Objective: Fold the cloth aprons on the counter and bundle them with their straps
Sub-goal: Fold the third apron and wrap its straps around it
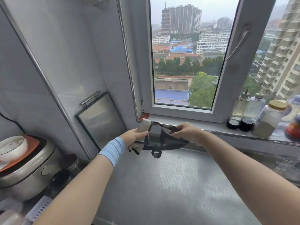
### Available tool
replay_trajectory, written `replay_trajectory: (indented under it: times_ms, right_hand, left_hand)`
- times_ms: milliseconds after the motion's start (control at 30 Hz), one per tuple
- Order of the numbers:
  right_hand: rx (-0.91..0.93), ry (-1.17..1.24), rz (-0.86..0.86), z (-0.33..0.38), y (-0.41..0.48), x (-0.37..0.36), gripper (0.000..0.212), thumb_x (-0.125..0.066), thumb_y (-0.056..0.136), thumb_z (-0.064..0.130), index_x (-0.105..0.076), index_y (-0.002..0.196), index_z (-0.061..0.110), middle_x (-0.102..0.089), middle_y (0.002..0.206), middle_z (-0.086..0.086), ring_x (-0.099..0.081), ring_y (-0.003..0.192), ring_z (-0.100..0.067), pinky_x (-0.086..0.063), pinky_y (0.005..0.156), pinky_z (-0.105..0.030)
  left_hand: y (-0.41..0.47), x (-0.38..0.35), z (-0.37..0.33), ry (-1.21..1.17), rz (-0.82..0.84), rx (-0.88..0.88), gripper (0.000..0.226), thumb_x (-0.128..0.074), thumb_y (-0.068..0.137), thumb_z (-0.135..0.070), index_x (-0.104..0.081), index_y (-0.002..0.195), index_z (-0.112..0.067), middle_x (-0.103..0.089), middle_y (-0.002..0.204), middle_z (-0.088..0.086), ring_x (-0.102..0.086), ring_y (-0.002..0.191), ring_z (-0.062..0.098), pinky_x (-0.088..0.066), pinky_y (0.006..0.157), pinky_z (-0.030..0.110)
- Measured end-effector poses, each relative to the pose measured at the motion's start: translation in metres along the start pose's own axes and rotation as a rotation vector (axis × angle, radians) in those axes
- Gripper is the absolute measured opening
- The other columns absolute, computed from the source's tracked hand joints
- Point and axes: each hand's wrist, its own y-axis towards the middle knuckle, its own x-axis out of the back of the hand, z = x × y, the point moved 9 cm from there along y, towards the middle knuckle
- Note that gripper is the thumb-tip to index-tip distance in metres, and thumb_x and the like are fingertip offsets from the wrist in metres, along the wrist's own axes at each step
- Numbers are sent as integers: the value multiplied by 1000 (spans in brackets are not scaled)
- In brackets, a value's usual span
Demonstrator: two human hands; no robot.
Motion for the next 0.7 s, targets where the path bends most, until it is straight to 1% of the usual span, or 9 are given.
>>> replay_trajectory:
  times_ms: [100,167,267,333,400,500,567,633,700]
  right_hand:
    - [-59,92,-156,-19,1,14,7,-72,84,12,-75,90,13,-69,79,-5,-60,66,-17,-46,59,-22]
    - [-90,74,-216,-28,4,15,13,-70,81,5,-74,83,17,-69,77,-6,-61,67,-17,-55,61,-27]
    - [-67,95,-260,-34,5,10,37,-74,76,10,-67,110,20,-67,100,-4,-65,91,-20,-57,89,-41]
    - [50,13,-384,-25,-1,16,52,-70,74,15,-56,123,27,-56,116,0,-54,110,-17,-49,97,-37]
    - [207,41,-492,-8,-15,20,39,-64,78,14,-56,113,27,-55,112,4,-50,106,-13,-44,92,-30]
    - [254,91,-447,1,-24,8,8,-61,81,17,-65,87,21,-65,82,7,-57,72,-9,-47,67,-28]
    - [177,114,-273,-6,-20,-12,12,-65,80,30,-72,80,20,-72,74,4,-59,58,-10,-50,59,-33]
    - [76,129,-134,-22,-16,-31,22,-71,80,40,-76,81,19,-75,76,1,-62,57,-11,-48,52,-25]
    - [36,189,-95,-30,-14,-40,16,-74,85,33,-78,84,18,-75,78,-5,-64,62,-11,-47,50,-21]
  left_hand:
    - [5,-1,3,-22,-10,1,29,-70,85,-42,-66,102,-19,-71,96,6,-68,88,23,-52,90,36]
    - [10,-7,7,-27,-11,1,39,-74,78,-49,-68,105,-21,-73,99,4,-69,95,25,-46,98,39]
    - [15,-21,7,-74,6,-4,27,-66,89,-40,-66,101,-16,-74,85,2,-69,76,17,-50,82,30]
    - [16,-32,5,-76,35,3,23,-62,92,-36,-65,102,-15,-73,81,0,-68,70,12,-51,75,23]
    - [18,-40,3,-101,58,-3,19,-59,94,-32,-62,103,-15,-73,77,-3,-67,65,8,-52,67,18]
    - [17,-53,-2,-135,81,1,13,-53,98,-25,-57,100,-13,-67,59,-5,-60,44,3,-44,45,11]
    - [17,-59,-4,-135,97,1,14,-52,99,-25,-56,102,-11,-68,59,-3,-60,44,4,-44,43,11]
    - [18,-62,-3,-156,105,7,17,-53,98,-25,-58,103,-10,-70,65,0,-64,50,7,-46,45,13]
    - [19,-63,3,-147,123,35,21,-56,96,-29,-60,103,-9,-71,73,4,-67,63,13,-51,52,17]
